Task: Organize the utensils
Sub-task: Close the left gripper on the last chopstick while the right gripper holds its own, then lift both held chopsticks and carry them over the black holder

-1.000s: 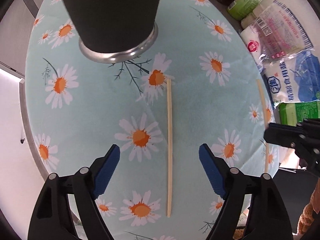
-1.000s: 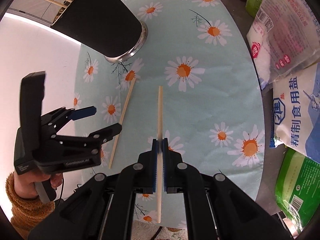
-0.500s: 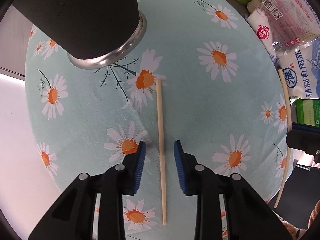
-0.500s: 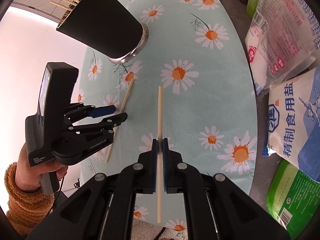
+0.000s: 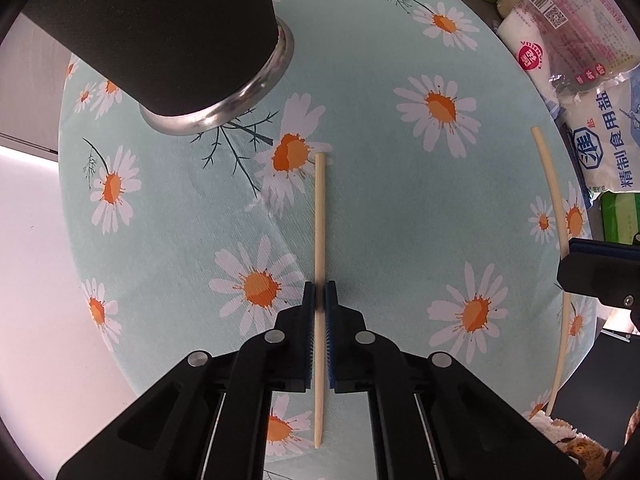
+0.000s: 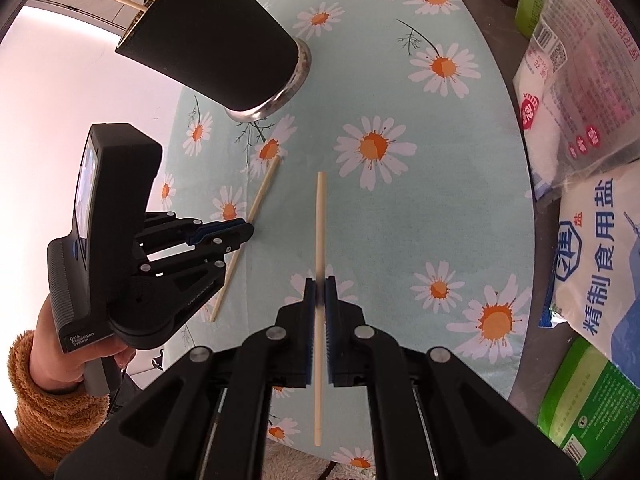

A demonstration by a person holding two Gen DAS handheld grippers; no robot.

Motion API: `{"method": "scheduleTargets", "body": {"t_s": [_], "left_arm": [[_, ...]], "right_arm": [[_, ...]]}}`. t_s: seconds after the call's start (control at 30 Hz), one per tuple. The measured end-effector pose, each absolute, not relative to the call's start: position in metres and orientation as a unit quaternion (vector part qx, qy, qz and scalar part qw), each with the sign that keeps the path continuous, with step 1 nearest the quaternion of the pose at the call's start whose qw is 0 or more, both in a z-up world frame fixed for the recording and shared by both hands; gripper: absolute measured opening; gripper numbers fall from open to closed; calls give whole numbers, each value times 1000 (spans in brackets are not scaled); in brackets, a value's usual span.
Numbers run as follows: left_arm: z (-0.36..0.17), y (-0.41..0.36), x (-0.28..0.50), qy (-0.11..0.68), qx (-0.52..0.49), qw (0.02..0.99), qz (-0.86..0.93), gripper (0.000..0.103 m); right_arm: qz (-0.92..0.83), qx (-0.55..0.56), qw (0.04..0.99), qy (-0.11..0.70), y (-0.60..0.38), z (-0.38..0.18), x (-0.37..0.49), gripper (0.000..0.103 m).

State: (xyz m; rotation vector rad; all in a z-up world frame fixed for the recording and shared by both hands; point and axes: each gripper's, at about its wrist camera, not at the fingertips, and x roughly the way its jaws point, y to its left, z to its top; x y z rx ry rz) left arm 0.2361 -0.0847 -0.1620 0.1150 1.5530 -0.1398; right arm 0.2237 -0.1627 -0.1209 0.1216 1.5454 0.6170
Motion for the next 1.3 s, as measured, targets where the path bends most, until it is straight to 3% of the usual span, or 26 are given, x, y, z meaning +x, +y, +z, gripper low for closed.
{"method": "scheduleTargets", "body": {"t_s": [0.17, 0.57, 0.83, 1.1, 1.3], "left_arm": [[-154, -72, 229, 686, 35, 723, -72, 4], [-79, -25, 194, 578, -38, 809, -103, 4], [-19, 12, 183, 479, -88, 864, -126, 4], [43, 39, 199, 353, -108, 921, -126, 4], [74, 52, 213, 285, -123, 941, -137, 4]], "right_arm": [[275, 61, 672, 685, -163, -121, 226, 5], [326, 147, 673, 648, -144, -113, 235, 6], [352, 162, 736, 555, -124, -77, 233, 6], [368, 154, 816, 418, -108, -1, 241, 6], [361, 138, 849, 359, -98, 40, 257, 6]]}}
